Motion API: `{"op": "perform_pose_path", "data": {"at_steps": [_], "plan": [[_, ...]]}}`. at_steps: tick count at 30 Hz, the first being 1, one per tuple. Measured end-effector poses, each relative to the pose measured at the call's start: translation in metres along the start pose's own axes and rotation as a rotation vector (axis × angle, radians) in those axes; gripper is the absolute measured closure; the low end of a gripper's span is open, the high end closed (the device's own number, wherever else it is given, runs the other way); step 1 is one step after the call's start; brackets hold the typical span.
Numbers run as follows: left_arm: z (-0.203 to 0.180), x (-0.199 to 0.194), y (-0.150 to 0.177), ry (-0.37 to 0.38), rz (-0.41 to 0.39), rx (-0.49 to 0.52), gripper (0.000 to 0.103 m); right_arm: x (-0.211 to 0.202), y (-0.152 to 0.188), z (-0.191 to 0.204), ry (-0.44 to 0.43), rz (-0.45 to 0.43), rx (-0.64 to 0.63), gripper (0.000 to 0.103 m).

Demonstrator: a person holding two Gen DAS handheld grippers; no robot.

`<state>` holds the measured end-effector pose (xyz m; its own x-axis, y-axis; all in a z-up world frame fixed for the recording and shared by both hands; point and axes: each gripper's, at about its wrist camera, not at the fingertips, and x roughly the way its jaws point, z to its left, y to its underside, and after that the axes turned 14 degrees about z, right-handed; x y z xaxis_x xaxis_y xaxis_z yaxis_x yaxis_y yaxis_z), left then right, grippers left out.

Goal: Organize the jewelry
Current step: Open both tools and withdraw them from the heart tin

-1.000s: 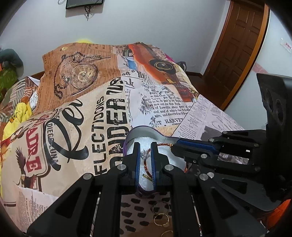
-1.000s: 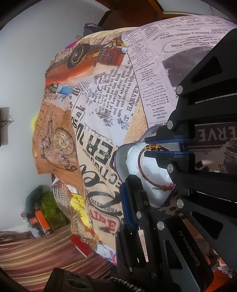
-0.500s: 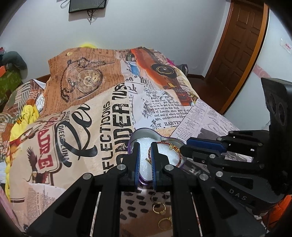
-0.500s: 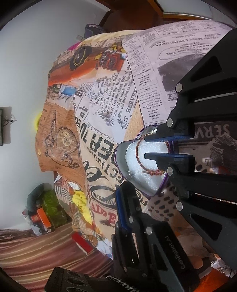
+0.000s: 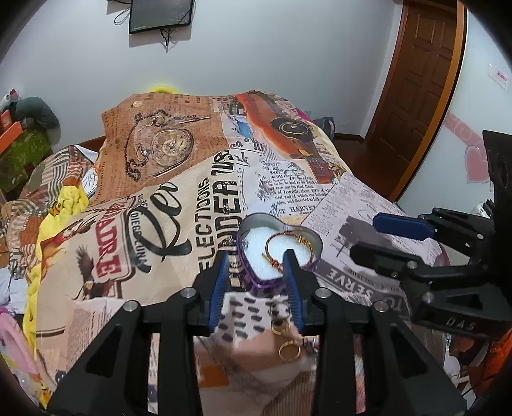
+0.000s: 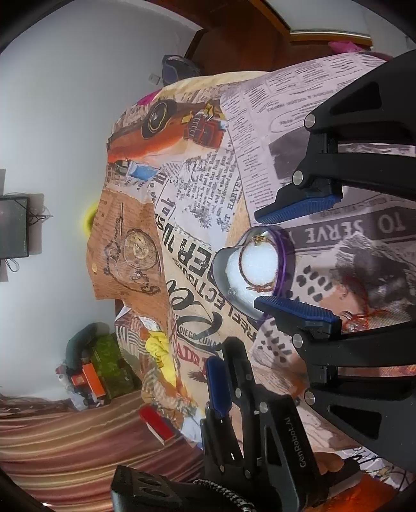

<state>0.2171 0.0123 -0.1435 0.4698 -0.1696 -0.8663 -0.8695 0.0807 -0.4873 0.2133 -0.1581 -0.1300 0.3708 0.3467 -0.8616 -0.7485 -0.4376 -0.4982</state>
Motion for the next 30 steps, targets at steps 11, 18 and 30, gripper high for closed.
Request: {"op": "perform_pose_path", "data": {"at_steps": [11,18,30], "plan": [[0.001,0.0,0.035,-0.011,0.062,-0.003,0.062,-0.001,0.03,0.005,-0.022,0.049,0.02,0.06],[0.002,0.004,0.058,-0.007,0.105,-0.007,0.062,0.012,0.047,0.02,-0.06,0.108,0.008,0.06],[0.006,0.011,0.084,0.023,0.15,-0.041,0.062,0.032,0.056,0.037,-0.082,0.152,-0.046,0.081]]}}
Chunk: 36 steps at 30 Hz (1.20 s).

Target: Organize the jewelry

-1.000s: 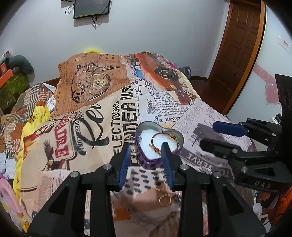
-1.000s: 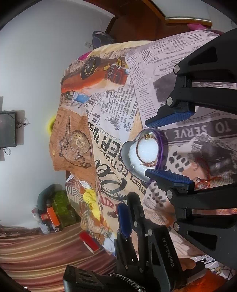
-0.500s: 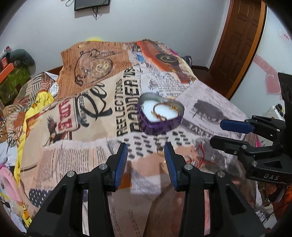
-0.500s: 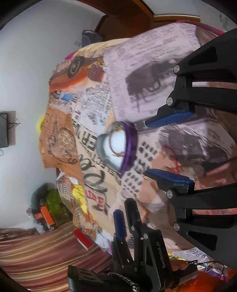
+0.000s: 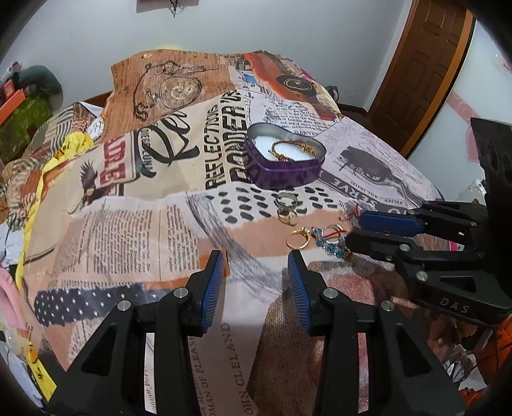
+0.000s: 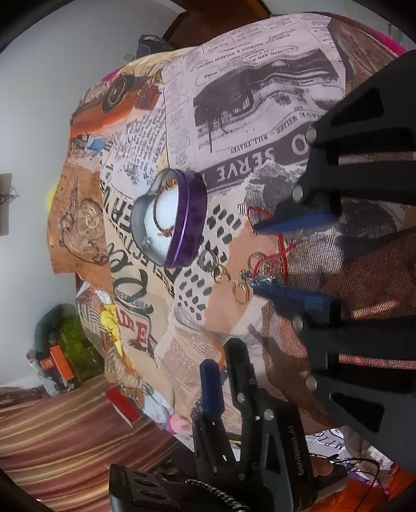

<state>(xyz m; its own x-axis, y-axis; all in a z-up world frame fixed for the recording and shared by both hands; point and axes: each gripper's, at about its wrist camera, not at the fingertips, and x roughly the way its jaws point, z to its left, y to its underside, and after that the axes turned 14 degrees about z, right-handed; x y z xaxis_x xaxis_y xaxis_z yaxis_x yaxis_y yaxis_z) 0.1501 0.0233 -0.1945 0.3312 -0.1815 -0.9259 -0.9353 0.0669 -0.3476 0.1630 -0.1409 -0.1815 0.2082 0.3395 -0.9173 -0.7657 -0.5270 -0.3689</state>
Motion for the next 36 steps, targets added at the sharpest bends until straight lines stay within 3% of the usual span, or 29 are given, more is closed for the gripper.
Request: {"op": "perform_pose_path", "data": {"at_steps": [9,15,18,24,28,36], "plan": [[-0.009,0.008,-0.002,0.046,0.009,0.019,0.062,0.009,-0.003,0.005,0.019,0.017,-0.045,0.092],[-0.015,0.016,-0.01,0.083,0.017,0.028,0.063,-0.002,-0.003,-0.007,0.026,-0.02,0.004,0.092],[-0.018,0.023,-0.015,0.082,0.025,0.041,0.07,-0.008,-0.003,-0.014,0.035,-0.038,0.025,0.092],[-0.022,0.034,-0.024,0.086,0.031,0.053,0.072,-0.017,-0.002,-0.027,0.046,-0.067,0.068,0.092],[-0.023,0.04,-0.028,0.091,0.03,0.052,0.08,-0.021,0.0,-0.031,0.046,-0.078,0.082,0.092],[-0.025,0.04,-0.029,0.078,0.015,0.052,0.081,-0.029,0.001,-0.038,0.041,-0.1,0.1,0.092]]}}
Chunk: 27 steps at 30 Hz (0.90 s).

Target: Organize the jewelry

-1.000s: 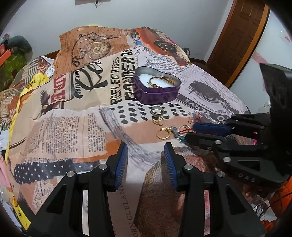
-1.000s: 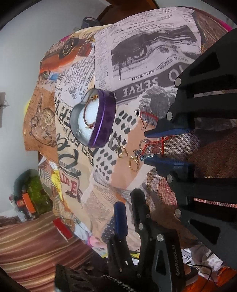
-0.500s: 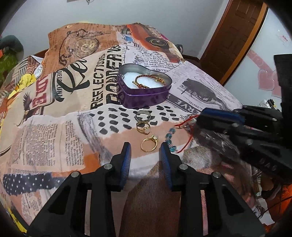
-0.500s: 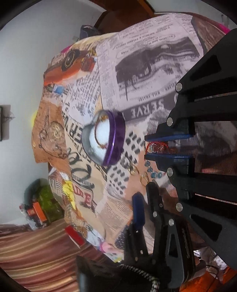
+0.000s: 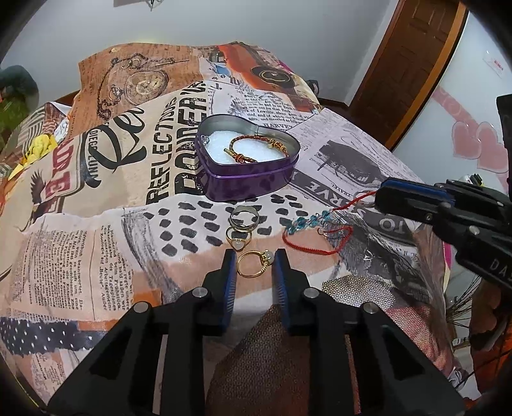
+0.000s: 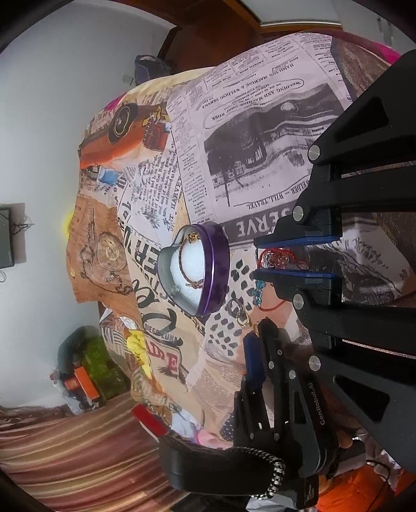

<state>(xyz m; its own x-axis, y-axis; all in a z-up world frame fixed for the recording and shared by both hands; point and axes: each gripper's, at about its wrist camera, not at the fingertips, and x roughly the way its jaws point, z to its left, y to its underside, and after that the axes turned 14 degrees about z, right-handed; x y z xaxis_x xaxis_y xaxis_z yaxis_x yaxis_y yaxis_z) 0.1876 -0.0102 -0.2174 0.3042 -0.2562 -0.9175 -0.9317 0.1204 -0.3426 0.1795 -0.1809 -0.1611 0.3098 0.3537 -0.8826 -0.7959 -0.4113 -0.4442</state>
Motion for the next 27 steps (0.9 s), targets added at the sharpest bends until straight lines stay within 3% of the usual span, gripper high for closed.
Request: {"op": "perform_pose_path", "data": {"at_steps": [2,10,19,27], "plan": [[0.0,-0.002,-0.001,0.005,-0.003,-0.002,0.098,-0.003,0.0,-0.001,0.0,-0.008,0.002,0.092],[0.004,-0.009,0.001,-0.009,-0.012,-0.015,0.097,-0.016,-0.002,0.003,-0.002,-0.042,-0.011,0.092],[0.003,-0.019,0.012,-0.007,-0.02,-0.005,0.097,0.009,0.019,-0.004,0.0,0.066,0.003,0.092],[-0.002,-0.021,0.018,0.002,-0.018,-0.002,0.097,0.007,0.03,-0.016,-0.006,0.083,0.04,0.092]]}}
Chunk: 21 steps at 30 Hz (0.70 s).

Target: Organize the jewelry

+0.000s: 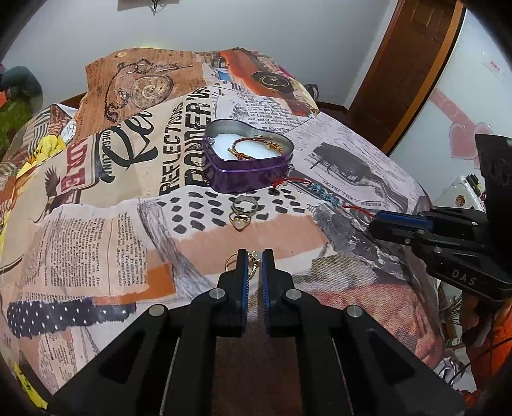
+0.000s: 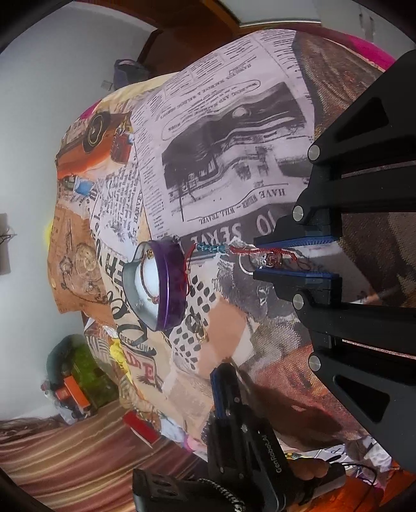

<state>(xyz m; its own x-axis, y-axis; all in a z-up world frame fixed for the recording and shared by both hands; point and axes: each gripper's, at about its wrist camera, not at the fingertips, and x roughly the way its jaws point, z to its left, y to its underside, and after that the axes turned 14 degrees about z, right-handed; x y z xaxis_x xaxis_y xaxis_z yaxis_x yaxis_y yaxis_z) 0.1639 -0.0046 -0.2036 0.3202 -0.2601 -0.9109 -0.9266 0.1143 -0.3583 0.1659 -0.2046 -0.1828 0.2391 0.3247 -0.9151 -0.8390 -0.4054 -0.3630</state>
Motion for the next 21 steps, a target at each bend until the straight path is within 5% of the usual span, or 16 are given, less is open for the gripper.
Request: {"op": "perform_pose_path", "data": {"at_steps": [15,21], "plan": [[-0.006,-0.005,0.0,-0.009,-0.014,0.015,0.097,0.004,-0.006,0.004,0.023,0.032,-0.008,0.086],[-0.003,-0.01,-0.002,-0.02,-0.034,0.01,0.097,-0.007,-0.017,0.002,-0.003,-0.028,0.017,0.085]]}}
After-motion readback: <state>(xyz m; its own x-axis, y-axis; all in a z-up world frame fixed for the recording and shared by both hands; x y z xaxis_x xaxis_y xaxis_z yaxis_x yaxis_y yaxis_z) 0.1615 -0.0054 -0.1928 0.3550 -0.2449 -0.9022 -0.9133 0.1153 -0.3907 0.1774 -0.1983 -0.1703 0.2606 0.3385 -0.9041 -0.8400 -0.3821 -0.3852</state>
